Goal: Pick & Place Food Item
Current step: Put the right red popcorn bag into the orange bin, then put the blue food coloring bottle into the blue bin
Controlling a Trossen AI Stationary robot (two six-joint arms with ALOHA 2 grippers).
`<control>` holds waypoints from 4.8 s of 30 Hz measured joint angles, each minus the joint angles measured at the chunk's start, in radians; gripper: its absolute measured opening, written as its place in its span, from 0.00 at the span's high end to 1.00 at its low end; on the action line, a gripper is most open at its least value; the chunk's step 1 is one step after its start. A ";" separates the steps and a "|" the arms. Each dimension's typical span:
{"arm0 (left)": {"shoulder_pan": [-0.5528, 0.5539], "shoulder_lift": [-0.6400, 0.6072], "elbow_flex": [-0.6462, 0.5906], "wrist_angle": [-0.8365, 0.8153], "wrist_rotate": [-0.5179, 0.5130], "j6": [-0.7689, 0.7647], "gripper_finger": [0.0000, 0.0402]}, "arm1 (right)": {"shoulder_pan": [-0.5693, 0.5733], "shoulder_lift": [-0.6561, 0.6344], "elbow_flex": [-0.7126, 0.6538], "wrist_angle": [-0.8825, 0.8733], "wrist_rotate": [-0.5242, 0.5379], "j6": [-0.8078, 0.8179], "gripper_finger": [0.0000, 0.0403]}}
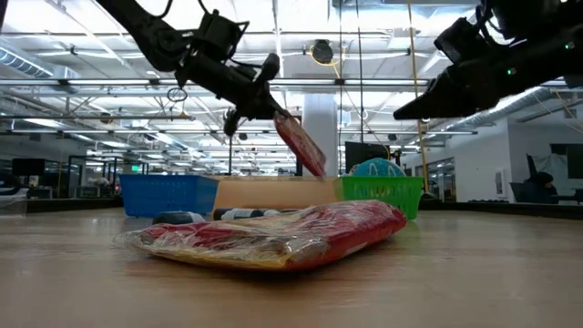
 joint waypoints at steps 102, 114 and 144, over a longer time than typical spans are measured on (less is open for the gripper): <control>0.006 -0.275 0.000 -0.141 0.113 0.109 0.50 | -0.045 -0.156 0.000 -0.167 -0.204 0.053 0.76; -0.332 -0.402 0.000 -0.135 -0.041 0.274 0.50 | -0.041 -0.156 0.000 -0.099 -0.234 0.137 0.76; -1.030 -0.291 -0.002 0.033 -0.468 0.448 0.50 | 0.404 0.368 0.115 0.453 -0.305 0.016 0.63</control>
